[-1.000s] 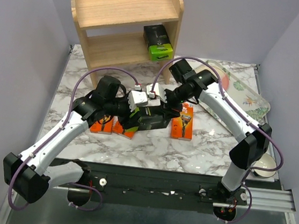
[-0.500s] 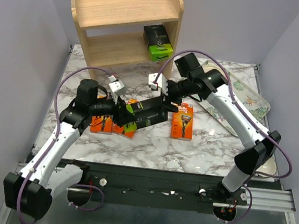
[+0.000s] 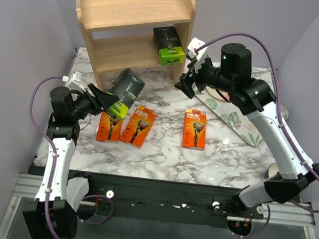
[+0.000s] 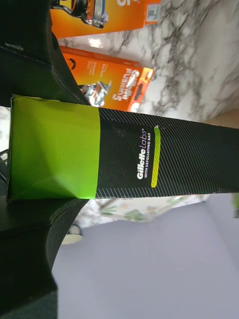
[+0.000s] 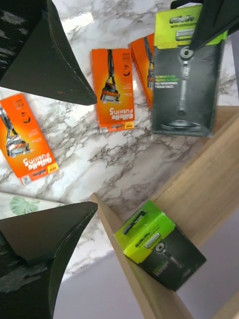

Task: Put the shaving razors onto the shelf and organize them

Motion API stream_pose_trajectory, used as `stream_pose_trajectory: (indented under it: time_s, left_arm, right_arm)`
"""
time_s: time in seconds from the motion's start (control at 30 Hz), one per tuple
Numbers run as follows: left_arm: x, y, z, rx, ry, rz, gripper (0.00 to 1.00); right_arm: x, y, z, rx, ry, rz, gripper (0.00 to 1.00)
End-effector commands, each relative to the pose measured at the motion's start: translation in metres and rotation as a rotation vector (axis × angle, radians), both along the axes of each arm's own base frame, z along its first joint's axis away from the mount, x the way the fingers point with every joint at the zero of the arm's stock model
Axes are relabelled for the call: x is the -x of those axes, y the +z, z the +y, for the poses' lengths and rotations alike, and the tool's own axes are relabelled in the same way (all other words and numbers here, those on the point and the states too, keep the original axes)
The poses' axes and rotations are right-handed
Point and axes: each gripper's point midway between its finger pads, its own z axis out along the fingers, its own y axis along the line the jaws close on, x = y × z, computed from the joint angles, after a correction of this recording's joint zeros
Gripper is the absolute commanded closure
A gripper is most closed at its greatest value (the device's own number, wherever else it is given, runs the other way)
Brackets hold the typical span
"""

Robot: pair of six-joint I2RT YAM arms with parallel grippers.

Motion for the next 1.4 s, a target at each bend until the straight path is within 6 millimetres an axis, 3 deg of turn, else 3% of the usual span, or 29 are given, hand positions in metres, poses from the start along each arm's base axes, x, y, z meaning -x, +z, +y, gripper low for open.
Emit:
stream_pose_trajectory:
  time_s: [0.0,0.13,0.23,0.37,0.5,0.57,0.6,0.63,0.67,0.7,0.73,0.83,0.87,0.9,0.97,1.0,1.07,1.1,1.13,1.2,1.37]
  left_arm:
    - [-0.022,0.047,0.036,0.197,0.205,-0.062,0.61]
    - [-0.036,0.039,0.063,0.344,0.342,0.02,0.61]
    - [-0.044,0.034,0.077,0.447,0.407,0.083,0.6]
    - [-0.049,0.05,0.077,0.489,0.401,0.07,0.6]
    - [-0.052,0.054,0.083,0.51,0.42,0.078,0.61]
    - [-0.055,0.052,0.091,0.52,0.458,0.098,0.65]
    - [-0.056,0.045,0.095,0.53,0.487,0.131,0.66]
    - [-0.057,0.043,0.099,0.545,0.503,0.145,0.66]
    - [-0.06,0.037,0.102,0.555,0.516,0.17,0.66]
    - [-0.061,0.034,0.106,0.563,0.534,0.182,0.66]
    - [-0.062,0.032,0.107,0.568,0.538,0.191,0.65]
    - [-0.065,0.033,0.108,0.572,0.54,0.206,0.65]
    - [-0.067,0.035,0.109,0.565,0.541,0.204,0.65]
    - [-0.067,0.034,0.11,0.561,0.545,0.212,0.65]
    - [-0.068,0.036,0.111,0.553,0.55,0.213,0.64]
    - [-0.069,0.036,0.111,0.545,0.55,0.21,0.64]
    - [-0.07,0.034,0.112,0.541,0.553,0.215,0.64]
    - [-0.07,0.028,0.111,0.54,0.557,0.242,0.64]
    - [-0.07,0.025,0.112,0.541,0.56,0.251,0.63]
    - [-0.07,0.018,0.109,0.539,0.561,0.274,0.63]
    - [-0.074,0.011,0.096,0.539,0.537,0.298,0.6]
  right_arm:
    - [-0.007,-0.016,0.012,-0.052,-0.057,0.146,0.15]
    - [0.002,-0.018,0.023,-0.079,-0.003,0.219,0.16]
    - [0.014,-0.032,0.038,-0.09,0.07,0.308,0.17]
    - [0.017,-0.049,0.059,-0.088,0.111,0.392,0.19]
    - [0.0,-0.069,0.084,-0.096,0.095,0.455,0.22]
    - [-0.01,-0.068,0.095,-0.11,0.066,0.451,0.24]
    - [-0.016,-0.067,0.1,-0.122,0.053,0.44,0.25]
    - [-0.024,-0.084,0.109,-0.106,0.027,0.457,0.26]
    - [-0.029,-0.076,0.114,-0.124,0.016,0.444,0.27]
    - [-0.034,-0.081,0.12,-0.12,0.001,0.443,0.27]
    - [-0.041,-0.096,0.129,-0.102,-0.024,0.453,0.3]
    - [-0.053,-0.093,0.147,-0.145,-0.034,0.436,0.35]
    - [-0.059,-0.108,0.156,-0.154,-0.052,0.482,0.36]
    - [-0.064,-0.098,0.163,-0.186,-0.048,0.46,0.38]
    - [-0.078,-0.113,0.172,-0.199,-0.087,0.475,0.43]
    - [-0.085,-0.105,0.178,-0.231,-0.089,0.457,0.44]
    - [-0.09,-0.104,0.187,-0.26,-0.085,0.464,0.45]
    - [-0.096,-0.115,0.194,-0.261,-0.087,0.478,0.47]
    - [-0.097,-0.106,0.198,-0.286,-0.074,0.469,0.48]
    - [-0.101,-0.112,0.206,-0.304,-0.068,0.478,0.51]
    - [-0.108,-0.123,0.216,-0.332,-0.064,0.494,0.59]
